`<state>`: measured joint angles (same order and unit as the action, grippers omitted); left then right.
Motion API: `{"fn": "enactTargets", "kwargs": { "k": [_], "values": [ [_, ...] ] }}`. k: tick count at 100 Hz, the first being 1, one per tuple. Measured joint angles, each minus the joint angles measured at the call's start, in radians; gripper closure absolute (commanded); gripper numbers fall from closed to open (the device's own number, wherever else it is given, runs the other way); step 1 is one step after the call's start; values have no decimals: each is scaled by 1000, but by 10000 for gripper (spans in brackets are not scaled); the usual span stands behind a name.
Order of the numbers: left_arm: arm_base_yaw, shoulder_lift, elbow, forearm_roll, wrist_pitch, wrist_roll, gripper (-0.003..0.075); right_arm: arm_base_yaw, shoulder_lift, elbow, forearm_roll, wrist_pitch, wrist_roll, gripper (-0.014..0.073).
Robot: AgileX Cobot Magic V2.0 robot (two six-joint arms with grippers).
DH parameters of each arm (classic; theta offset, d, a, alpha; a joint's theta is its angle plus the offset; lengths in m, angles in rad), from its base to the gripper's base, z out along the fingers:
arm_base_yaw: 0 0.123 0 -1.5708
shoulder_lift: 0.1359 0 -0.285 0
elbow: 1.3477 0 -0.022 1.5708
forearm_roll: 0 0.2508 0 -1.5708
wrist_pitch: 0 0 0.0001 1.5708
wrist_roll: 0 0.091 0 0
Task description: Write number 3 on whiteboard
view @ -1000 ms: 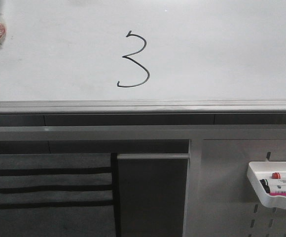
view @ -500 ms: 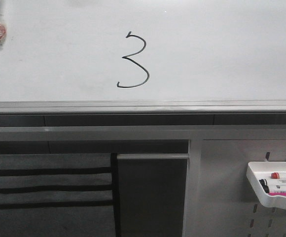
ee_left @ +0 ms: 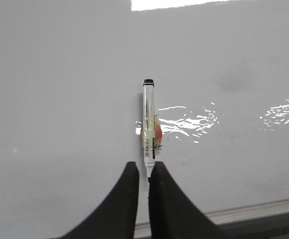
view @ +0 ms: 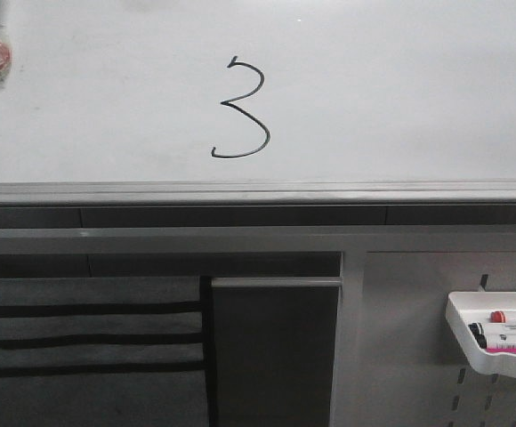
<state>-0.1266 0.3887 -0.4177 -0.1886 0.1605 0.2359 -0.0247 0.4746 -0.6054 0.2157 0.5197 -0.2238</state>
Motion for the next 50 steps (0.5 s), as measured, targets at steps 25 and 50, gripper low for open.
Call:
{"fn": "enactTargets", "kwargs": {
  "k": [25,50],
  "values": [
    [0,0,2,-5,-11,0,741,0,0,0,0,0,-5,663],
    [0,-6,4,-5,-13,0,741,0,0,0,0,0,-5,663]
  ]
}}
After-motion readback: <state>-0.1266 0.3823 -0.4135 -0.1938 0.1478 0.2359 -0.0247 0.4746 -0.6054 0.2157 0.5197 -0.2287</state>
